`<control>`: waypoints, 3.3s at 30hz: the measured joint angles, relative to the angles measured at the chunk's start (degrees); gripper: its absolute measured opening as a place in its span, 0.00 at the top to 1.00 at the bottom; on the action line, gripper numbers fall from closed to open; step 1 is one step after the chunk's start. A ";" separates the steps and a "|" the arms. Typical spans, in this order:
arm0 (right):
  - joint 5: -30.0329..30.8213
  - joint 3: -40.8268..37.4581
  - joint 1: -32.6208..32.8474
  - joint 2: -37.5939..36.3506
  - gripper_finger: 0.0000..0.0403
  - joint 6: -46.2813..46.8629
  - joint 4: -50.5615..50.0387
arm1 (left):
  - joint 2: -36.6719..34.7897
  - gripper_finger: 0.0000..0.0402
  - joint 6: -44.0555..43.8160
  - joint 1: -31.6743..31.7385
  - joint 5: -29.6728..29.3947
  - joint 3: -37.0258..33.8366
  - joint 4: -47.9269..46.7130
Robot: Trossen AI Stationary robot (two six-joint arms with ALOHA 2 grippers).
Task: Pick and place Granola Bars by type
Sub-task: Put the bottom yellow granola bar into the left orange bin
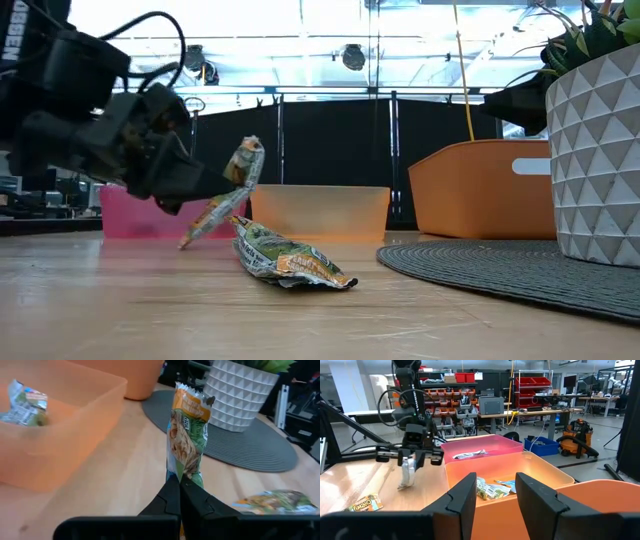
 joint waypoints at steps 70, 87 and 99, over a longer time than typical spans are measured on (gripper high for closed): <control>0.00 0.00 -0.02 0.15 0.68 0.00 0.04 | -12.11 1.00 28.98 28.65 15.17 73.71 -107.35; 0.00 0.02 -0.01 0.17 0.68 0.00 0.02 | 4.79 1.00 26.93 32.54 23.05 73.83 -107.32; 0.00 0.02 0.00 0.20 0.68 0.00 0.04 | 6.35 1.00 19.20 32.00 22.61 73.81 -107.99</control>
